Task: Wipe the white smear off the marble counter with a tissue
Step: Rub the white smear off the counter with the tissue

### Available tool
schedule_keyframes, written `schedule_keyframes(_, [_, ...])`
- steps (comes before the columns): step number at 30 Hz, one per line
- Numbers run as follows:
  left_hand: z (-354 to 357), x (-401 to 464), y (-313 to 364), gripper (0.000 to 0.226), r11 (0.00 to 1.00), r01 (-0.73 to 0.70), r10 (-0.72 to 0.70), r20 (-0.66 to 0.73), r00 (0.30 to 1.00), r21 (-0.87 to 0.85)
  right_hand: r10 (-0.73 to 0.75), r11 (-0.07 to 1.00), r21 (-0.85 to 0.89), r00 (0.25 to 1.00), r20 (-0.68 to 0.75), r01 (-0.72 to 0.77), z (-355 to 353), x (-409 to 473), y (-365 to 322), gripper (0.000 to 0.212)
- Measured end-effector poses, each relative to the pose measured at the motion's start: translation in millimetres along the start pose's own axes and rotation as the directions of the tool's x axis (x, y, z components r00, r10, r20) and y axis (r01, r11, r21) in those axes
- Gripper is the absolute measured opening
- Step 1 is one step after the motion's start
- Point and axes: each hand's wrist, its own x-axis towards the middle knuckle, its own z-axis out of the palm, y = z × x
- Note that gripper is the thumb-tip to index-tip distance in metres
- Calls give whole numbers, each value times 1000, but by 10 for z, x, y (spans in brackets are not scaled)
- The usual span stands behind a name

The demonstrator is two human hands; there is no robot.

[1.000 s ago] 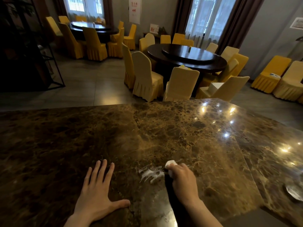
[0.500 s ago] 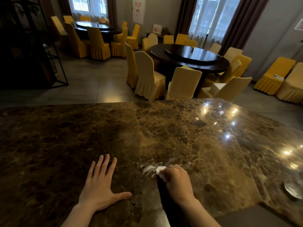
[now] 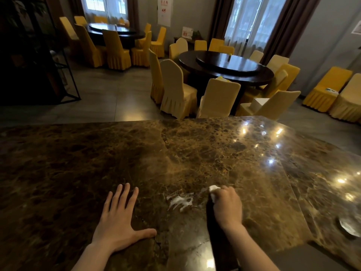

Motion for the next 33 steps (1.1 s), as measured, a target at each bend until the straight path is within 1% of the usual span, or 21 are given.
schedule_keyframes(3, [-11, -2, 4, 148, 1000, 3, -3, 17, 1000, 28, -191, 980, 65, 978, 86, 186, 142, -153, -391, 13])
schedule_keyframes(4, [-16, 4, 6, 148, 1000, 3, -4, 19, 1000, 25, -238, 967, 115, 965, 107, 226, 156, -191, -482, 13])
schedule_keyframes(5, [-26, 4, 5, 149, 1000, 0, 0, 21, 1000, 18, -257, 955, 182, 960, 113, 235, 134, -209, -535, 12])
schedule_keyframes(6, [-32, 4, 8, 149, 1000, -2, 2, 22, 1000, 9, -235, 945, 254, 967, 96, 204, 76, -187, -545, 10])
schedule_keyframes(7, [-35, 6, 9, 150, 1000, 0, 0, 21, 1000, 3, -173, 937, 317, 984, 48, 149, 8, -119, -502, 9])
schedule_keyframes(9, [-41, -2, 13, 149, 1000, 1, -1, 35, 999, 22, 17, 932, 361, 995, -94, 19, -121, 104, -280, 14])
schedule_keyframes(10, [-42, -6, 19, 149, 999, 0, -1, 39, 999, 34, 102, 941, 334, 986, -133, -53, -201, 216, -123, 18])
schedule_keyframes(12, [-42, -2, 25, 148, 999, 2, -3, 34, 999, 34, 209, 957, 234, 964, -164, -168, -321, 377, 206, 19])
schedule_keyframes(14, [-41, 6, 25, 148, 1000, 3, -4, 29, 1000, 15, 261, 961, 124, 957, -124, -246, -320, 392, 439, 15])
schedule_keyframes(15, [-36, 2, 22, 148, 1000, 2, -3, 29, 1000, 12, 260, 965, 67, 962, -87, -254, -275, 344, 481, 14])
schedule_keyframes(17, [-26, -4, 19, 148, 1000, 3, -3, 33, 999, 26, 188, 982, 1, 981, -40, -188, -154, 212, 437, 17])
schedule_keyframes(21, [-31, -2, 13, 148, 1000, 0, 0, 39, 999, 22, -55, 998, -4, 998, -2, 55, 55, 48, 19, 13])
schedule_keyframes(24, [-37, 2, 10, 148, 1000, -1, 0, 33, 999, 27, -219, 975, 63, 973, 72, 214, 172, -42, -312, 12])
schedule_keyframes(25, [-38, 3, 12, 149, 1000, 0, -1, 37, 999, 27, -256, 963, 111, 962, 97, 245, 188, -56, -371, 11])
schedule_keyframes(26, [-41, 7, 17, 149, 1000, 0, -1, 41, 999, 27, -262, 955, 175, 959, 105, 242, 170, -45, -387, 10])
schedule_keyframes(27, [-41, 6, 19, 149, 1000, 1, -2, 44, 999, 23, -229, 951, 233, 970, 82, 204, 135, -7, -355, 9])
schedule_keyframes(28, [-41, 6, 21, 149, 1000, 4, -4, 44, 999, 15, -156, 954, 262, 987, 24, 145, 94, 58, -276, 9])
schedule_keyframes(29, [-44, 9, 24, 150, 1000, 6, -7, 45, 999, 14, -64, 966, 248, 997, -45, 73, 41, 142, -159, 9])
schedule_keyframes(31, [-49, -1, 26, 149, 999, 4, -6, 56, 998, 36, 109, 984, 156, 987, -121, -90, -72, 286, 135, 14])
schedule_keyframes(33, [-47, -2, 27, 149, 1000, 5, -7, 49, 999, 30, 185, 982, 69, 977, -103, -179, -129, 346, 369, 18])
